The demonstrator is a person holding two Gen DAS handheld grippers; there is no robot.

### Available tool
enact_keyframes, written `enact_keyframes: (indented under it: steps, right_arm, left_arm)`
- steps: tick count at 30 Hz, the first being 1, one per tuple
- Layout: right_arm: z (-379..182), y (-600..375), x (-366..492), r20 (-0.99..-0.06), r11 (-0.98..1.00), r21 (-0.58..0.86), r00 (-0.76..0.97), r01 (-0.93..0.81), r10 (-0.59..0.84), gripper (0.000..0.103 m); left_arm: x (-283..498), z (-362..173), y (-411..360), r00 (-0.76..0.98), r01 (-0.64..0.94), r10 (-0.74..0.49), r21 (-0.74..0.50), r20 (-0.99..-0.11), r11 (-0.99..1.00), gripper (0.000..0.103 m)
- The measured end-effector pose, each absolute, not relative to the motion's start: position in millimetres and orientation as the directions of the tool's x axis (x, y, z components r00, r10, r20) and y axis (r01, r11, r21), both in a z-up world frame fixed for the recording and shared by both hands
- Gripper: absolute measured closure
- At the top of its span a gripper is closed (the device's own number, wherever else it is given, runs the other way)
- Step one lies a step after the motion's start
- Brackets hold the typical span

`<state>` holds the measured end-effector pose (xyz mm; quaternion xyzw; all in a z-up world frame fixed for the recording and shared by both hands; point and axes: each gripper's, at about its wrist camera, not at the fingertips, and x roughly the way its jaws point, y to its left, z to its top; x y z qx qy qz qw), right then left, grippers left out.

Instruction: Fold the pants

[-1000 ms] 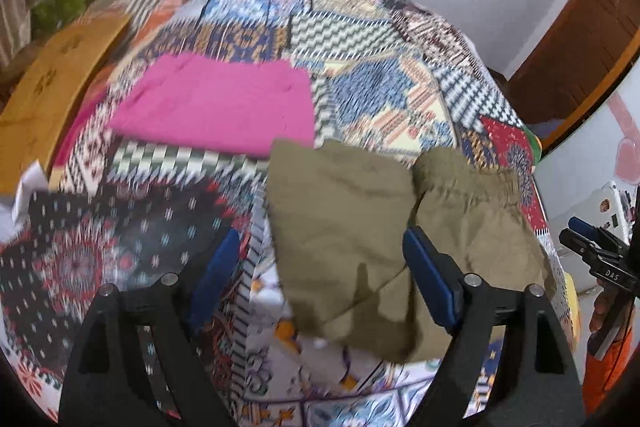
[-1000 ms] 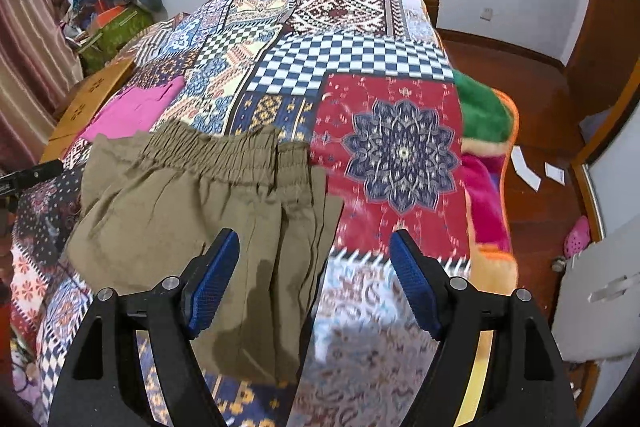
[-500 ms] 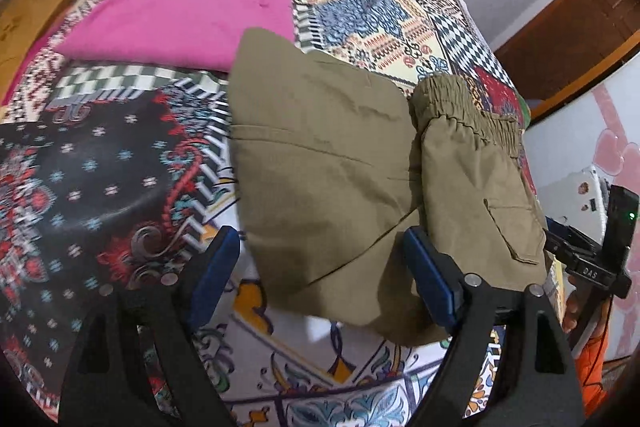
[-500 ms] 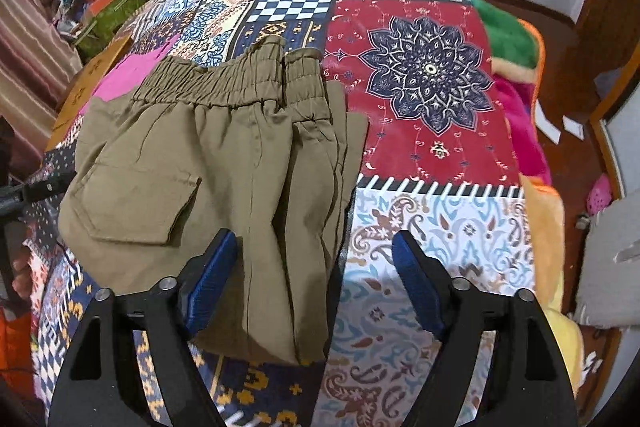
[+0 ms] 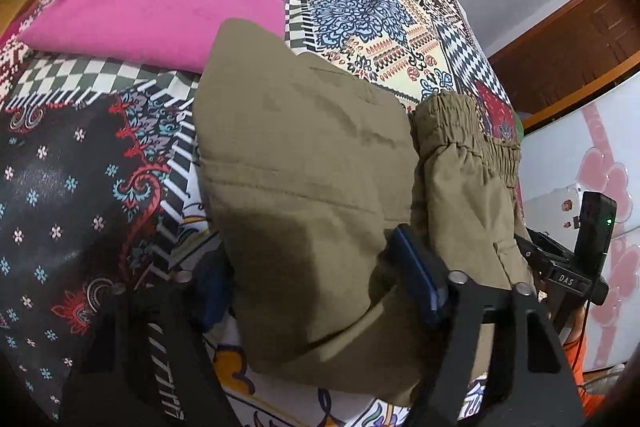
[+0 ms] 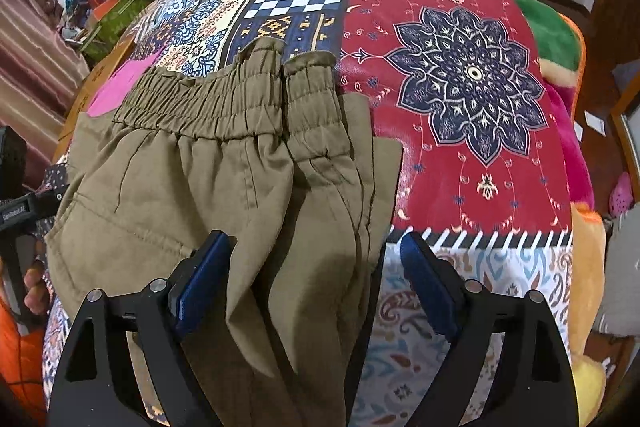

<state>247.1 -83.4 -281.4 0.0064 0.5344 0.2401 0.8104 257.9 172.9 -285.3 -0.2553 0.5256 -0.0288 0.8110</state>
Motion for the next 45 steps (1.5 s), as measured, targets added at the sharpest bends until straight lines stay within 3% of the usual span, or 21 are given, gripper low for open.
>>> enact_keyframes:
  steps: [5,12,16,25,29,35,40,45]
  right_arm:
    - [-275.0,-78.5,244.6,-0.853,0.866,0.274,0.311,-0.418,0.420,0.045]
    - [-259.4,-85.7,235.4,-0.840,0.851,0.275,0.319,-0.447,0.439,0.069]
    - [-257.8,-94.0,228.4,-0.837,0.841,0.305,0.295,-0.447,0.461,0.069]
    - [-263.5,-95.6,221.0,-0.855,0.844,0.291,0.273,-0.451,0.441,0.057]
    - [-268.2,-100.5,220.9,-0.860,0.847,0.303,0.257,-0.436,0.440,0.044]
    - [-275.9,-105.9,226.0,-0.849,0.840,0.360,0.231,-0.407,0.476,0.032]
    - [-276.8,-94.6,232.1,-0.844,0.832,0.359,0.233,-0.424,0.483,0.032]
    - [-275.0,-86.8,232.3,-0.832,0.833,0.357,0.261,-0.423,0.489,0.047]
  left_arm:
    - [252.3,-275.6,162.5,0.461,-0.204,-0.257,-0.383,-0.849,0.901,0.047]
    - [241.8,-262.0,161.0,0.482,-0.186,-0.250,-0.377,-0.840,0.907,0.056]
    - [235.1,-257.5,161.8,0.490,-0.185,-0.240,-0.368,-0.838,0.911,0.056]
    - [220.1,-239.5,149.6,0.512,-0.131,-0.248,-0.360,-0.822,0.924,0.056]
    - [224.8,-247.9,143.8,0.485,-0.134,-0.226,-0.328,-0.844,0.935,0.056]
    - [231.8,-276.5,158.6,0.455,-0.169,-0.321,-0.434,-0.831,0.885,0.046]
    - [248.4,-281.2,164.4,0.457,-0.146,-0.377,-0.487,-0.805,0.861,0.045]
    - [267.5,-284.8,161.5,0.453,-0.136,-0.373,-0.476,-0.810,0.869,0.045]
